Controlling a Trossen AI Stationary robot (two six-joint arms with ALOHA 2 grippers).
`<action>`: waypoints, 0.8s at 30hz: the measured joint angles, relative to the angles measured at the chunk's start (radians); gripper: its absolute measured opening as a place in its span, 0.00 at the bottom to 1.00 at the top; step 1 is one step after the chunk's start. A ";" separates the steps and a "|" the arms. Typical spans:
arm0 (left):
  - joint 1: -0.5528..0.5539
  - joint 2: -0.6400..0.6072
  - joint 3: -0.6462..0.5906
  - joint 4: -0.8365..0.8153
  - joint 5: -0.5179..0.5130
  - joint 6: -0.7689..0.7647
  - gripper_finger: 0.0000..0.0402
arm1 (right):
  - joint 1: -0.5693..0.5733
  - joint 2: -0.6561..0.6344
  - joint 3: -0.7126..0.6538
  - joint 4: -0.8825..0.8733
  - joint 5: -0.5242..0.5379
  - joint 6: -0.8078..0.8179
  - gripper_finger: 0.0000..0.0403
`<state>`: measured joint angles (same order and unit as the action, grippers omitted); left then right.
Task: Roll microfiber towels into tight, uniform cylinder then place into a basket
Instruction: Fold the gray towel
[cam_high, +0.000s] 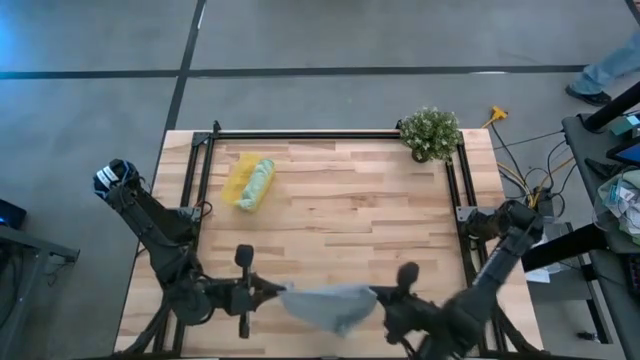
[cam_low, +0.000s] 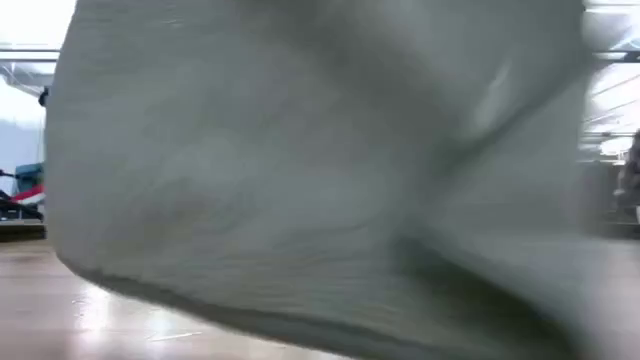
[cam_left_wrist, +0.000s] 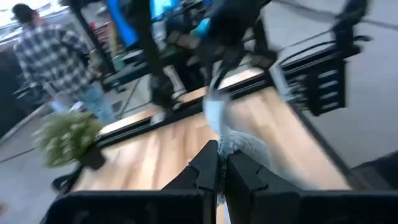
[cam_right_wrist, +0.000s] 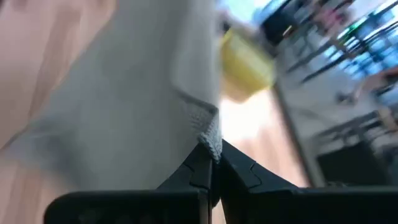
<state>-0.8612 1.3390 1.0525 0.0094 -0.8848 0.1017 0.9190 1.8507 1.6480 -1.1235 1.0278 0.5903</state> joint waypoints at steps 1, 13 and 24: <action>-0.003 0.001 -0.001 0.013 0.011 0.011 0.00 | -0.014 0.000 -0.019 0.003 -0.034 -0.006 0.02; -0.003 0.001 -0.016 0.070 -0.061 0.016 0.00 | -0.049 0.000 -0.051 0.220 -0.118 -0.166 0.02; -0.010 0.037 -0.009 0.193 -0.142 0.118 0.00 | -0.106 -0.027 -0.045 0.004 0.359 -0.127 0.02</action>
<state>-0.8715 1.3760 1.0439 0.2028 -1.0269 0.2195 0.8131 1.8235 1.6028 -1.1197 1.3872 0.4635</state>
